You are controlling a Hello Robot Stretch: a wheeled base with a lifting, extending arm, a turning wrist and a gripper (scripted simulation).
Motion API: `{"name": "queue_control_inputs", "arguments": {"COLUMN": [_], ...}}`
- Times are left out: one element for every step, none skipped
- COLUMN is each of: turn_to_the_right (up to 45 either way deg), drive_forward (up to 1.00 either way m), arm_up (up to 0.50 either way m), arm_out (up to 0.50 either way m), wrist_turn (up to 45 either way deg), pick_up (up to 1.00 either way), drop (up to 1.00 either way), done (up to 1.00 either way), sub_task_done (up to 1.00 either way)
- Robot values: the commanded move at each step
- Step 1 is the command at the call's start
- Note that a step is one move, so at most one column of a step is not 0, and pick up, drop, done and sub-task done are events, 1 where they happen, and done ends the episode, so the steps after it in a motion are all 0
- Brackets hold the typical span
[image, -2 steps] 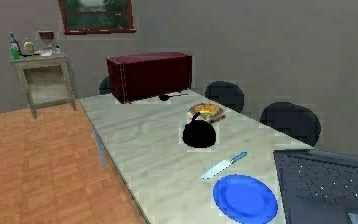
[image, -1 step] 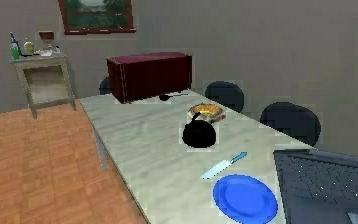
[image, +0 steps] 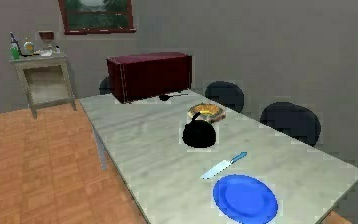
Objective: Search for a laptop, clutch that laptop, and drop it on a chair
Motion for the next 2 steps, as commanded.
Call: {"name": "queue_control_inputs", "arguments": {"turn_to_the_right": [0.0,0.0], "drive_forward": [0.00,0.00], "arm_up": [0.00,0.00], "arm_out": [-0.10,0.00], "wrist_turn": [0.0,0.0], "pick_up": [0.00,0.00], "drop": [0.00,0.00], "done": [0.00,1.00], "sub_task_done": [0.00,0.00]}}
